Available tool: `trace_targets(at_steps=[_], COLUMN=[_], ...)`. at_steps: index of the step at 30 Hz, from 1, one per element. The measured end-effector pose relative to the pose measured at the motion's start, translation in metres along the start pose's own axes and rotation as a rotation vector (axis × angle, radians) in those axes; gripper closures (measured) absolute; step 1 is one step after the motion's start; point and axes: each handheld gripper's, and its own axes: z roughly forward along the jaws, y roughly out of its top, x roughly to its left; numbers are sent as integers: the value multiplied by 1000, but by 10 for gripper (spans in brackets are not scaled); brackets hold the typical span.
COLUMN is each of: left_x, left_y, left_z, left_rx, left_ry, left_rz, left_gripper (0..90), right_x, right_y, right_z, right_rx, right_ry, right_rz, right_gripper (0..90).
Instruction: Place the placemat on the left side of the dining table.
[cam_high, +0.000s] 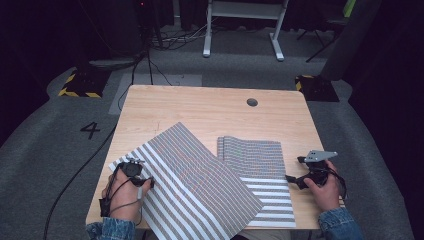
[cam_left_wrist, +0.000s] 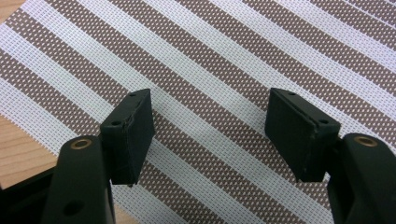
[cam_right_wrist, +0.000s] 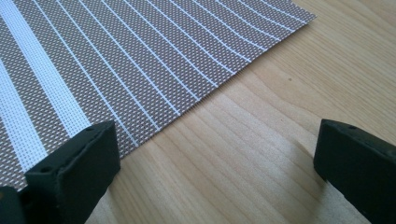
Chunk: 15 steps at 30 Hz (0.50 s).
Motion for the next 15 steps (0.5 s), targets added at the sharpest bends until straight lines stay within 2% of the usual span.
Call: trace_targets(at_steps=[3,8,10,13,15], left_x=[-1,-1,-2,-6,-8], left_y=[1,3,4,4,5], left_z=[0,2,1,1,1], left_rx=[6,-10,-18,-21,-31], left_ry=[0,-12,-28,-45,-72], left_rz=[9,28,66,95,126], left_gripper=[334,362,426,548,668], right_x=[0,0,0,0,0], right_y=[0,0,0,0,0], right_z=[0,0,0,0,0], right_rx=[0,0,0,0,0], right_ry=[0,0,0,0,0], right_rz=[0,0,0,0,0], right_gripper=[5,5,5,5,5])
